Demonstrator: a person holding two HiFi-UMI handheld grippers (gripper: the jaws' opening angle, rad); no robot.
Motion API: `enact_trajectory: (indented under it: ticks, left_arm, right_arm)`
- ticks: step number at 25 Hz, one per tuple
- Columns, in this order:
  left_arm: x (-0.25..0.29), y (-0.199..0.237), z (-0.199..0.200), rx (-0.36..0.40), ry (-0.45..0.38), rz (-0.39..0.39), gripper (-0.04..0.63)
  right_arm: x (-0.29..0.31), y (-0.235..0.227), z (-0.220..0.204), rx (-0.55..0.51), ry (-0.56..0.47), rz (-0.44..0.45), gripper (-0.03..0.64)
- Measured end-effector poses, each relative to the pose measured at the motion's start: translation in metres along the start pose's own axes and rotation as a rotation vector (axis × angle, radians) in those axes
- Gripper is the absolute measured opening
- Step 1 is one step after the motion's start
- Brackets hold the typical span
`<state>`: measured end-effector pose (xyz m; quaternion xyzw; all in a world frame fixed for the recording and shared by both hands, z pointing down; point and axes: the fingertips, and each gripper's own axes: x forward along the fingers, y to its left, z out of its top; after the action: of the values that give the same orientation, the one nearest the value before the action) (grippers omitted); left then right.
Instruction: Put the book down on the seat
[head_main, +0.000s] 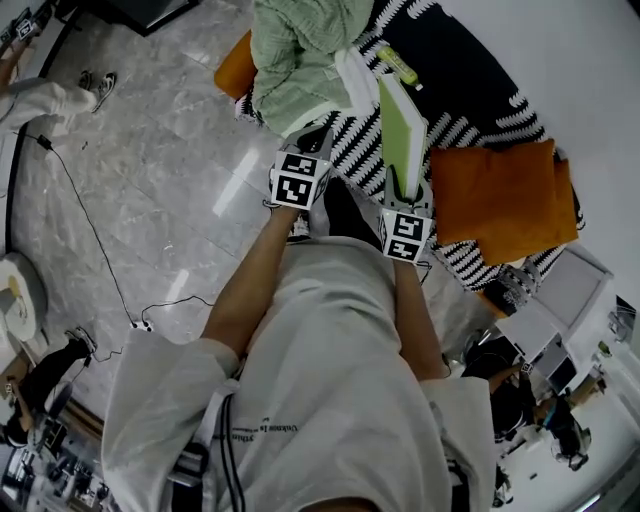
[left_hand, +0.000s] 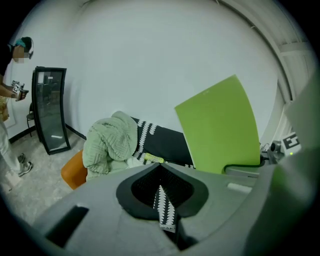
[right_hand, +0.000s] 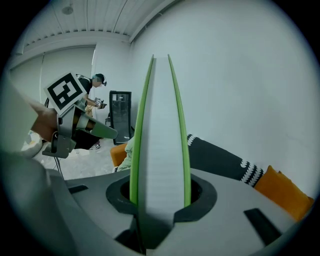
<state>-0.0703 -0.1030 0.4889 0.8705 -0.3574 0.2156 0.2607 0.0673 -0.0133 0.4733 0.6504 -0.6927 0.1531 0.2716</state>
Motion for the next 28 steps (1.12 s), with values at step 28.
enact_trajectory:
  ticks: [28]
  left_arm:
    - [0.149,0.029,0.021,-0.085,0.193,0.064,0.002]
  right_arm:
    - [0.155,-0.077,-0.021,0.307,0.289,0.386,0.127]
